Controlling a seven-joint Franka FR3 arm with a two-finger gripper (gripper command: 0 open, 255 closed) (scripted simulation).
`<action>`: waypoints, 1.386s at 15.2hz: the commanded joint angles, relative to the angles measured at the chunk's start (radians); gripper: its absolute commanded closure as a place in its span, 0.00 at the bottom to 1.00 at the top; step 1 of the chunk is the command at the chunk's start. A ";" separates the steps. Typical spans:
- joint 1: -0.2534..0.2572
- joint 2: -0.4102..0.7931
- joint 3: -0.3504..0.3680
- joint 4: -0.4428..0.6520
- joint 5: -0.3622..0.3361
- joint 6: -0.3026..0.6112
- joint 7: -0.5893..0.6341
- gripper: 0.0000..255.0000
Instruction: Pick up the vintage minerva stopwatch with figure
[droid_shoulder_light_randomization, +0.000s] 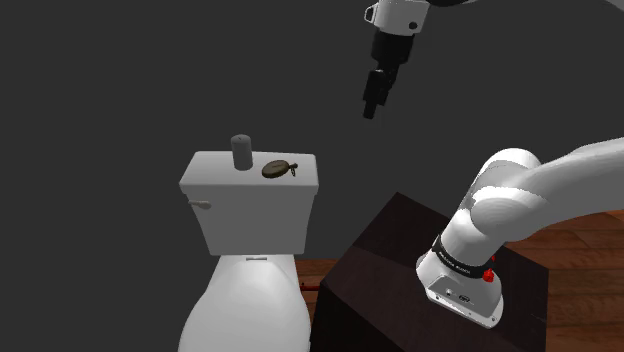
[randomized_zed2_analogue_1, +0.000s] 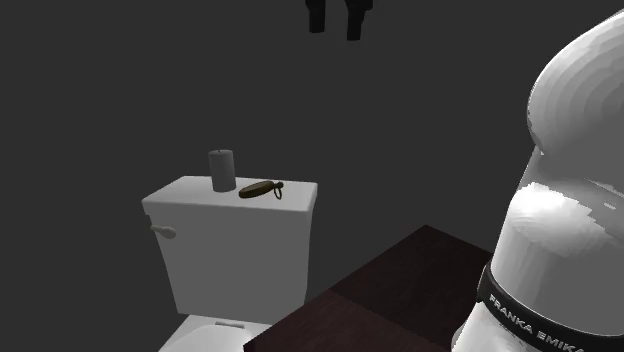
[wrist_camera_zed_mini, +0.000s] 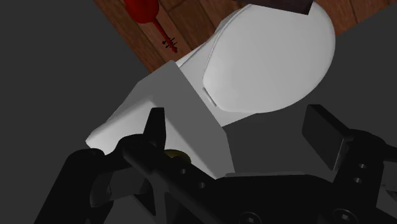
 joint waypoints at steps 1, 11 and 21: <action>0.000 0.000 0.000 0.000 0.000 0.000 0.000 0.00; -0.019 0.279 -0.048 -0.074 -0.006 0.362 -0.068 0.00; -0.024 0.660 -0.092 0.006 0.027 0.670 -0.151 0.00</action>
